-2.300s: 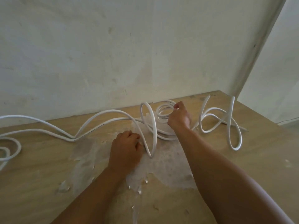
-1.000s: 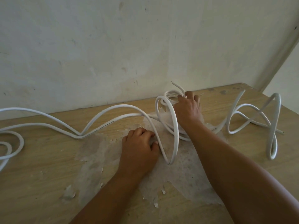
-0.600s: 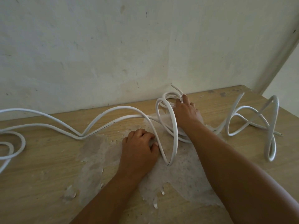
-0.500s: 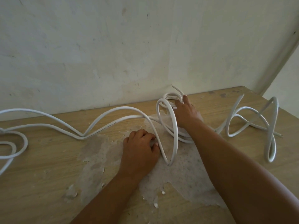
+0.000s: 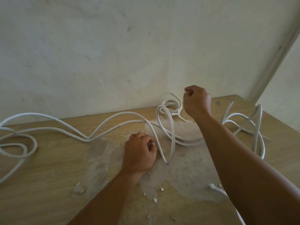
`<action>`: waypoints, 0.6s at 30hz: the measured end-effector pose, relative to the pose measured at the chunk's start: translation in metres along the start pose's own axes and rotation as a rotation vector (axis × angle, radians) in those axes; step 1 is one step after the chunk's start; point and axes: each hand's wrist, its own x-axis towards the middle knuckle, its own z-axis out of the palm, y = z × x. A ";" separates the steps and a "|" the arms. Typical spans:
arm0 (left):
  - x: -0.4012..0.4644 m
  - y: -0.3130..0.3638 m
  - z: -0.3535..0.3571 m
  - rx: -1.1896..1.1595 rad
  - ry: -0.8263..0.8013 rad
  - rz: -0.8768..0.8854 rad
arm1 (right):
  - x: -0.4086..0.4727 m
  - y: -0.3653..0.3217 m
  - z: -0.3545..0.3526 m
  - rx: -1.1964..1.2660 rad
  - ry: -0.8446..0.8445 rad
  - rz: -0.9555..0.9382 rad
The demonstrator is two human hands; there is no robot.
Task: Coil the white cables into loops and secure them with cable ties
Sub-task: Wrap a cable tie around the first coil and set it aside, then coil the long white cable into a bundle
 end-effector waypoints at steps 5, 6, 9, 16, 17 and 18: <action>-0.009 -0.003 -0.014 -0.114 0.116 -0.018 | -0.031 -0.015 -0.024 0.065 -0.058 0.019; -0.013 -0.003 -0.019 -0.110 0.121 -0.013 | -0.037 -0.018 -0.026 0.074 -0.065 0.011; -0.023 -0.007 -0.039 -0.075 0.118 0.004 | -0.055 -0.035 -0.028 0.087 -0.077 -0.057; -0.048 -0.043 -0.101 0.026 0.208 -0.018 | -0.103 -0.094 0.007 -0.004 -0.078 -0.344; -0.052 -0.051 -0.110 0.030 0.223 -0.035 | -0.113 -0.101 0.015 -0.021 -0.081 -0.393; -0.057 -0.059 -0.119 0.037 0.241 -0.051 | -0.123 -0.107 0.024 -0.033 -0.087 -0.443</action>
